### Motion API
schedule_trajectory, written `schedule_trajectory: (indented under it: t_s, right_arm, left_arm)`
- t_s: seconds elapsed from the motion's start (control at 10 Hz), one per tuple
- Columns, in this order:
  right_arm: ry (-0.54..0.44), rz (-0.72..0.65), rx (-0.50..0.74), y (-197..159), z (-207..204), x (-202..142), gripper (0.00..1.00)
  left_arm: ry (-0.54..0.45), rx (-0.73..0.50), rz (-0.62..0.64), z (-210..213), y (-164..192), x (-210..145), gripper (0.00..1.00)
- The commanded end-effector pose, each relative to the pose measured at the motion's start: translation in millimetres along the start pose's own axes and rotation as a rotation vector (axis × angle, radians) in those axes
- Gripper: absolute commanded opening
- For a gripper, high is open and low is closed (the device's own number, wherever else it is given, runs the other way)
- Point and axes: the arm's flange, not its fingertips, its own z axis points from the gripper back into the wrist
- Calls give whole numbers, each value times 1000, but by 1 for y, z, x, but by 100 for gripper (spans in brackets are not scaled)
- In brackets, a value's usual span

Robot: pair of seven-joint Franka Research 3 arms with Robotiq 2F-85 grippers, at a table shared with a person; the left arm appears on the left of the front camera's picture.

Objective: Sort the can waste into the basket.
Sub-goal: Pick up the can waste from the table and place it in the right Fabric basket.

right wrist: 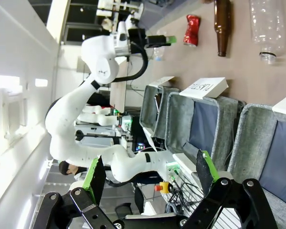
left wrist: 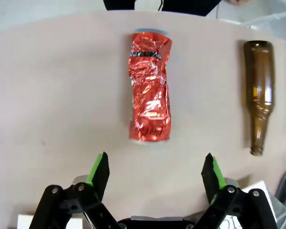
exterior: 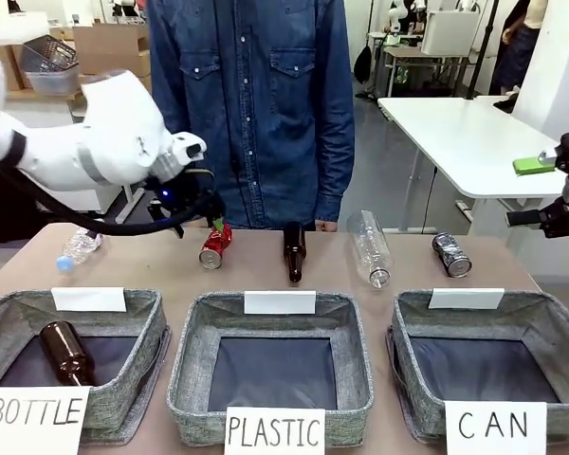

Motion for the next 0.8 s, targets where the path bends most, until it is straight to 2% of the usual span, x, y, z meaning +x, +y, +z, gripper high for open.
schedule_trajectory:
  t_s: [0.0, 0.2, 0.4, 0.7]
  right_arm:
    - [-9, 30, 21, 0, -1, 3, 100]
    - [-9, 30, 21, 0, -1, 3, 100]
    - [-9, 30, 21, 0, -1, 3, 100]
    - [-9, 30, 21, 0, -1, 3, 100]
  left_arm:
    - [21, 37, -7, -23, -11, 15, 100]
    - [-3, 77, -44, -50, -16, 22, 100]
    - [-26, 130, -67, -70, -6, 34, 100]
    - [-2, 154, -103, -89, -2, 33, 100]
